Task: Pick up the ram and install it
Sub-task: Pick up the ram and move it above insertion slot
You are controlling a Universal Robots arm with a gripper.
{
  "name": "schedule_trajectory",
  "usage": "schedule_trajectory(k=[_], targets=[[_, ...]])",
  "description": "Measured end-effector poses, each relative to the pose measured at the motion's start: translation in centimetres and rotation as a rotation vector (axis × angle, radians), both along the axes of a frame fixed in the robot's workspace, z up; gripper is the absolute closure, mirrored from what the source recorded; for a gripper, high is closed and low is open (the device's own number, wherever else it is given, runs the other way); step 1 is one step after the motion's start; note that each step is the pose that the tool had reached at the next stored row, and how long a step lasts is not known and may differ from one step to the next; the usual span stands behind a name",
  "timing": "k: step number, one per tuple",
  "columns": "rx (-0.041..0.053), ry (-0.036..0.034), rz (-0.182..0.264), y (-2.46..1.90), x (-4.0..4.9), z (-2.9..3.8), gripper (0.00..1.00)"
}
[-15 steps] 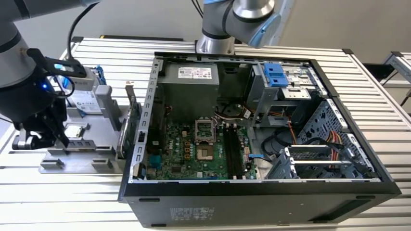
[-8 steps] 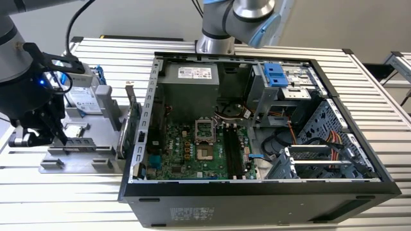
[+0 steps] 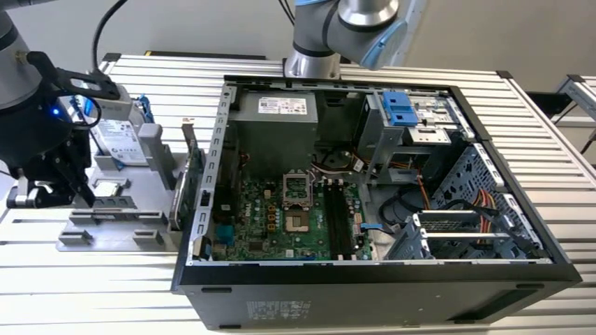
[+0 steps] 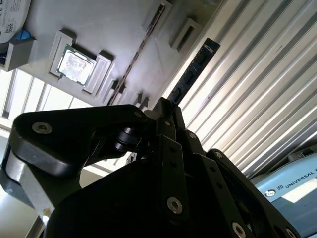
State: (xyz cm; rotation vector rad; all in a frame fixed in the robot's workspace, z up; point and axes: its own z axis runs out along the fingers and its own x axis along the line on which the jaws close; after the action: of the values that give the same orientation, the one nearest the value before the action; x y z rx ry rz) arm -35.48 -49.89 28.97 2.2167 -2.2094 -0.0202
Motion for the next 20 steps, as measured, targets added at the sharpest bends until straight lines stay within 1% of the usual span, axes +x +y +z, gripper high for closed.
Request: schedule_trajectory(k=[7,20], targets=[[0.0,0.0,0.0,0.0,0.0,0.77,1.0],[0.0,0.0,0.0,0.0,0.0,1.87,1.0]])
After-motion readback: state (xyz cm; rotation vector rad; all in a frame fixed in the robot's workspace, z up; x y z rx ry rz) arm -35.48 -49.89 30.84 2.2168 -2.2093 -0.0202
